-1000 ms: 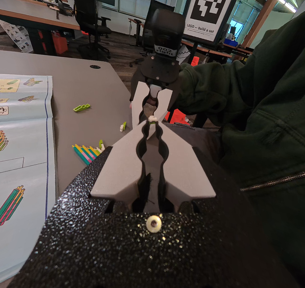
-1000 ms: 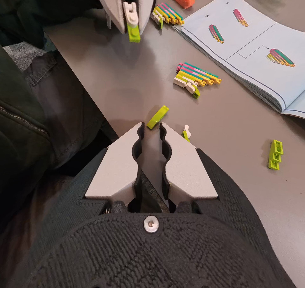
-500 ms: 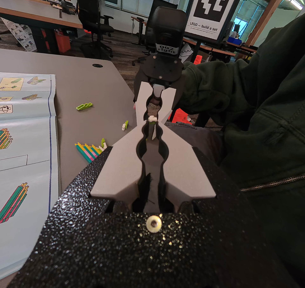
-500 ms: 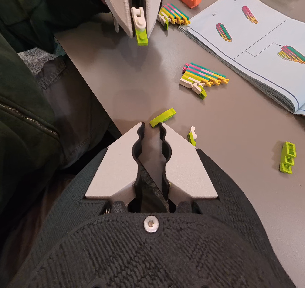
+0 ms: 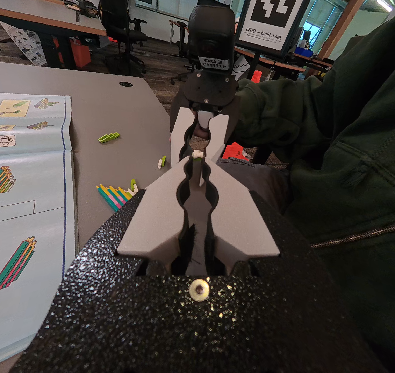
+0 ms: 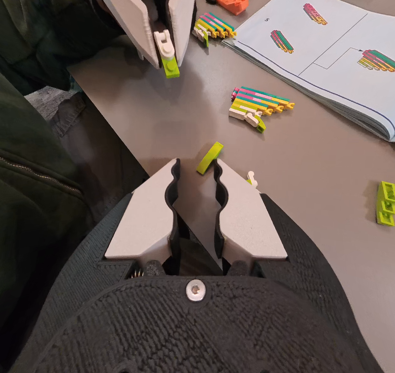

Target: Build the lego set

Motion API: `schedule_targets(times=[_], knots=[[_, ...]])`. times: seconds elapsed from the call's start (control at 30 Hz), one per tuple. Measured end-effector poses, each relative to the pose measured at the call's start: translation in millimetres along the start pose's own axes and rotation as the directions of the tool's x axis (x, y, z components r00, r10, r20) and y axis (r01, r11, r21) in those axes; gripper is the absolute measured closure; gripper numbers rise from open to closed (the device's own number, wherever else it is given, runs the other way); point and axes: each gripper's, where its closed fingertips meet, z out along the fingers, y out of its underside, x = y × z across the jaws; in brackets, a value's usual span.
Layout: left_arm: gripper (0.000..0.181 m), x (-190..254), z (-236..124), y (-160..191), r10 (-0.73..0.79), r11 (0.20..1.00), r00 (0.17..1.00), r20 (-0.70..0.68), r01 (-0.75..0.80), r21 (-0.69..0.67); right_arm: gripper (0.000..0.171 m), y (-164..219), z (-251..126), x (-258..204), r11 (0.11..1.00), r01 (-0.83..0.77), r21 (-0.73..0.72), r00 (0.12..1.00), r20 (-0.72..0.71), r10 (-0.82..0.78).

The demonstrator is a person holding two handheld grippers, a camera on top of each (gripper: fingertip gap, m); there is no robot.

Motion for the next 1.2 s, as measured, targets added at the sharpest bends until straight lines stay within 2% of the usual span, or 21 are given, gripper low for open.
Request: schedule_targets(times=[0.2,0.33,0.47,0.57,0.67,0.9,0.97,1.0,1.07,1.2], knots=[[0.176,0,0,0,-0.002,1.000,1.000,0.001,0.002,0.002,0.143,0,0,0,1.000,0.003,-0.012,1.000,-0.010,-0.003],[0.175,-1,0,0,-0.001,1.000,1.000,0.003,0.001,0.000,0.146,4,-3,-10,1.000,-0.010,-0.024,0.998,0.066,0.012],[0.176,-1,0,0,0.002,1.000,1.000,0.004,-0.002,-0.001,0.139,-3,8,-33,0.994,0.106,-0.006,0.984,0.142,-0.104],[0.176,-1,-2,0,0.006,1.000,1.000,0.006,-0.006,-0.003,0.148,-16,1,-26,0.977,0.208,0.055,0.975,0.067,-0.211],[0.176,-1,-3,0,0.010,1.000,1.000,0.003,-0.010,-0.012,0.148,-18,-6,-1,0.979,0.200,0.044,0.980,-0.005,-0.200],[0.176,1,-1,5,0.014,0.999,1.000,-0.010,-0.015,-0.038,0.151,-4,7,8,0.989,0.144,-0.028,0.990,0.005,-0.144],[0.176,2,0,6,0.012,0.999,1.000,-0.014,-0.013,-0.042,0.164,-5,9,7,0.991,0.131,-0.017,0.991,0.018,-0.131],[0.176,2,0,6,0.011,0.999,1.000,-0.013,-0.012,-0.043,0.164,-5,8,8,0.992,0.129,-0.014,0.992,0.010,-0.129],[0.176,1,1,5,0.017,0.999,1.000,-0.005,-0.018,-0.039,0.164,-16,2,9,0.990,0.131,0.056,0.991,-0.003,-0.131],[0.176,0,3,6,0.039,0.998,0.999,0.017,-0.038,-0.047,0.164,-53,-27,1,0.944,0.087,0.318,0.993,0.052,-0.109]])
